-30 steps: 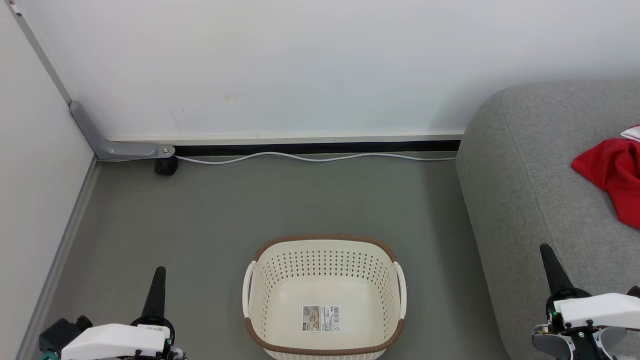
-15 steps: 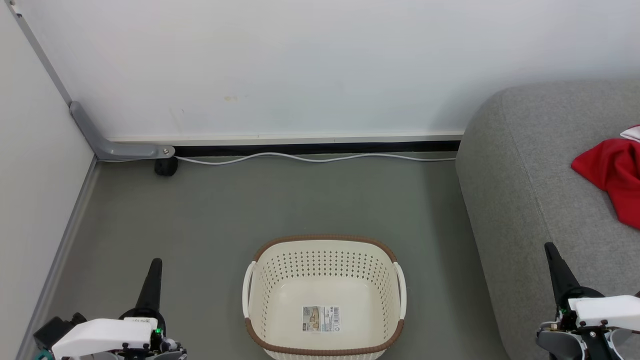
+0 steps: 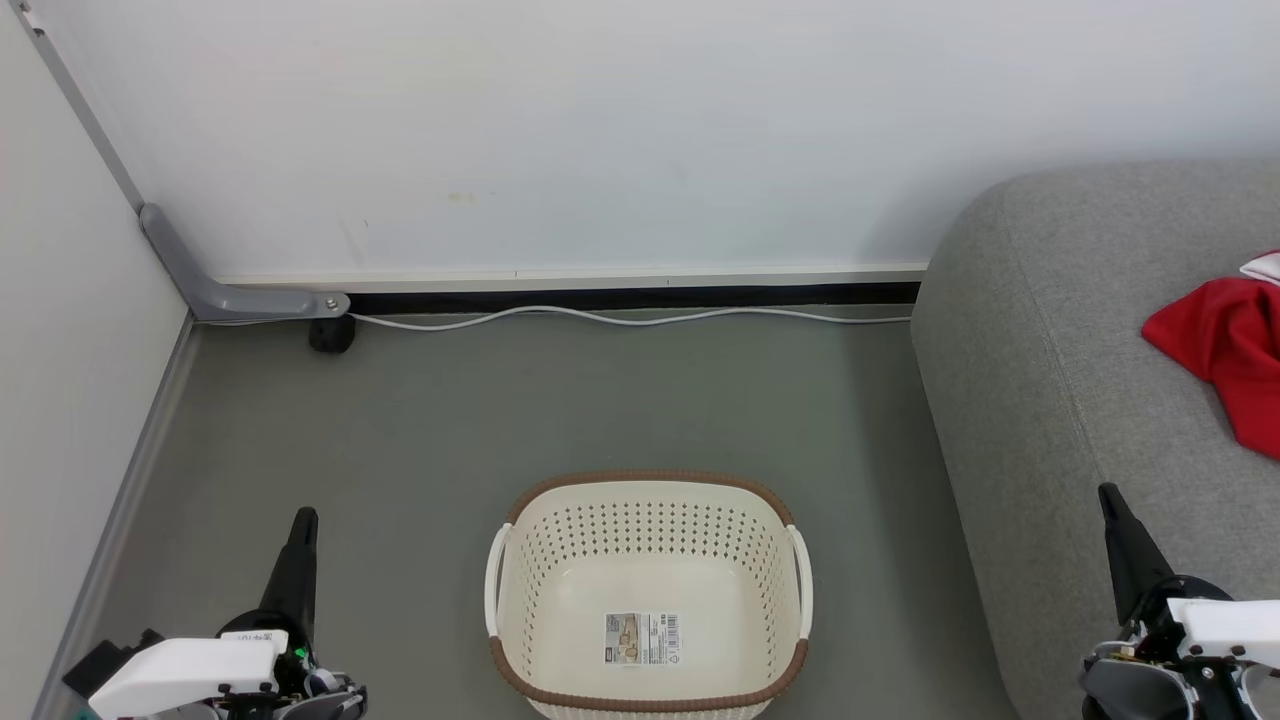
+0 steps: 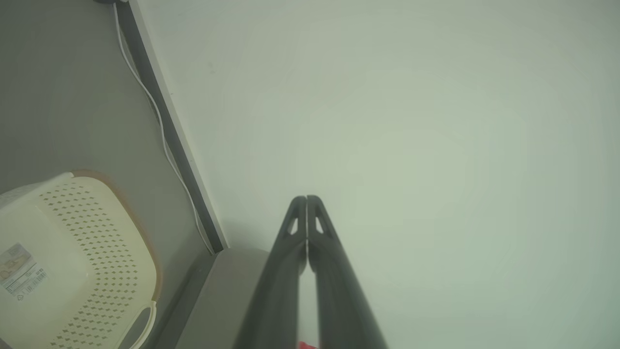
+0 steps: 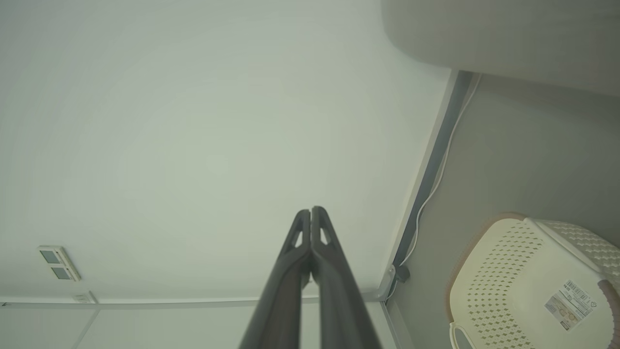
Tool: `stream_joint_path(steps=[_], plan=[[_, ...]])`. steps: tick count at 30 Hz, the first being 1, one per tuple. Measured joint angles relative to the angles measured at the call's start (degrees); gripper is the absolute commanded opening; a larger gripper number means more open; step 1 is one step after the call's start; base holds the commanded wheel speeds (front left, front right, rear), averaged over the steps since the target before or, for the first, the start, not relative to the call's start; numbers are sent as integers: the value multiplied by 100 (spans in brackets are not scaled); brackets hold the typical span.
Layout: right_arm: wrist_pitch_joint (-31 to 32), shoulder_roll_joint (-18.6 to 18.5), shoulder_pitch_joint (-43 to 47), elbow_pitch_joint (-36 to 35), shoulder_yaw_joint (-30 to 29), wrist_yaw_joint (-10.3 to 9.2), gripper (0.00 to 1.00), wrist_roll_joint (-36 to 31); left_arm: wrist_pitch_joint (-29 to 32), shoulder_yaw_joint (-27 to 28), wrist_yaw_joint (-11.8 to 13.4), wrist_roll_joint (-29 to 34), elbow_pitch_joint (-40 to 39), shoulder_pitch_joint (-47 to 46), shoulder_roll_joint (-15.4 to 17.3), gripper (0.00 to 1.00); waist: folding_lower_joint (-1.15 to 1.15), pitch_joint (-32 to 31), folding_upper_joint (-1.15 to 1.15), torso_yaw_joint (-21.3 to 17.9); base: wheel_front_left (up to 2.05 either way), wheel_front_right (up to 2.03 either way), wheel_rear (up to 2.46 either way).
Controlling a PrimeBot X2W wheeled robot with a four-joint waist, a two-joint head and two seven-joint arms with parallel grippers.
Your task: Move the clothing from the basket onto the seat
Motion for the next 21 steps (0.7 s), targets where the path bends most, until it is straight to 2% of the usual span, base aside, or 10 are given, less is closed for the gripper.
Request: stream_joint_path(steps=[6,21], plan=[[75,13,3,-77,-43,0,0,249,63,22,-4,-297,-30,-3,1,0,0,-2,0,-1,0,0,0],[75,15,4,-79,-46,0,0,249,67,23,-4,-297,-33,-4,2,0,0,-2,0,0,0,0,0]])
